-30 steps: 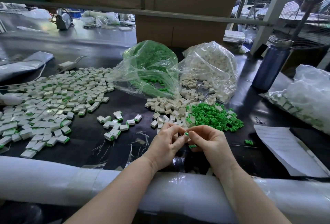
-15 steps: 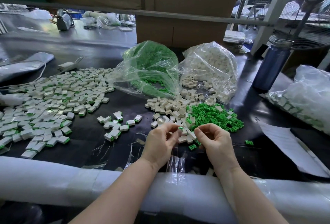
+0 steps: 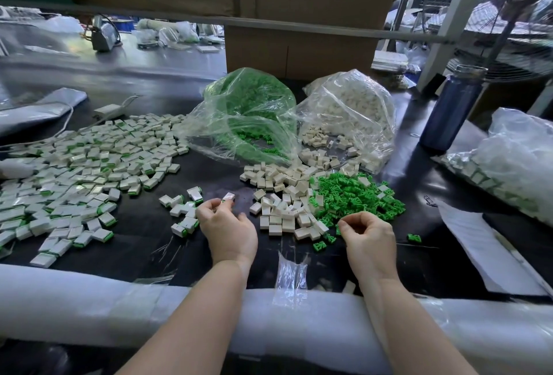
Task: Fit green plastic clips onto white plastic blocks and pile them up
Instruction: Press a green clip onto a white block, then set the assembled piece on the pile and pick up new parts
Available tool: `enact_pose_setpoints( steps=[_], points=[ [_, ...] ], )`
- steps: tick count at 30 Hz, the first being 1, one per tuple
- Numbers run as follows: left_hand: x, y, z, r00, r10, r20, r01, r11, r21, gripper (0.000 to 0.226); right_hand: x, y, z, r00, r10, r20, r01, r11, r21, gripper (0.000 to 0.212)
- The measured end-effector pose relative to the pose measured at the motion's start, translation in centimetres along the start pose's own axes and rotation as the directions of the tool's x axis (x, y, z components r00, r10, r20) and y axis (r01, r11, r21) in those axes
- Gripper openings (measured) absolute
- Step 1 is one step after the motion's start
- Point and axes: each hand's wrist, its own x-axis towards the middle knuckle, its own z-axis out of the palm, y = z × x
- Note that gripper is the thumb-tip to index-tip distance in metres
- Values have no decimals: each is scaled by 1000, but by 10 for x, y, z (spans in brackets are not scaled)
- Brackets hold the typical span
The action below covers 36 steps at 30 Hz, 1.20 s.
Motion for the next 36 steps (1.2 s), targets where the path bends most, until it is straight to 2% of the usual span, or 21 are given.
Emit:
enact_pose_setpoints(
  steps=[7,10,12,14,17,21,27,33,36],
  points=[
    [-6,3,2,986,81,149,-114,967,227,43,0,-1,0,997,-1,74,9,995,-104,17],
    [-11,4,2,980,166,110,-187,955,229,41,-1,-3,1,997,9,76,1,992,-128,16],
    [-17,6,3,948,297,114,-315,928,201,26,-2,-5,1,996,27,81,-14,988,-153,15],
    [-22,8,5,888,414,199,-451,870,199,14,-2,-7,2,995,40,94,-20,980,-198,14],
    [-25,7,9,814,496,304,-568,788,236,12,-4,-9,3,993,40,113,-8,963,-270,13],
    [-25,5,14,786,489,377,-601,745,287,21,-5,-9,4,992,34,124,11,939,-343,5],
    [-24,6,15,772,476,420,-614,730,301,25,-6,-10,3,990,5,140,50,922,-383,6],
    [-24,5,13,735,467,491,-638,723,266,27,-5,-9,4,990,-68,124,104,944,-314,7],
    [-24,5,12,742,481,468,-620,757,205,18,-5,-7,3,990,-118,77,131,975,-181,10]
  ],
)
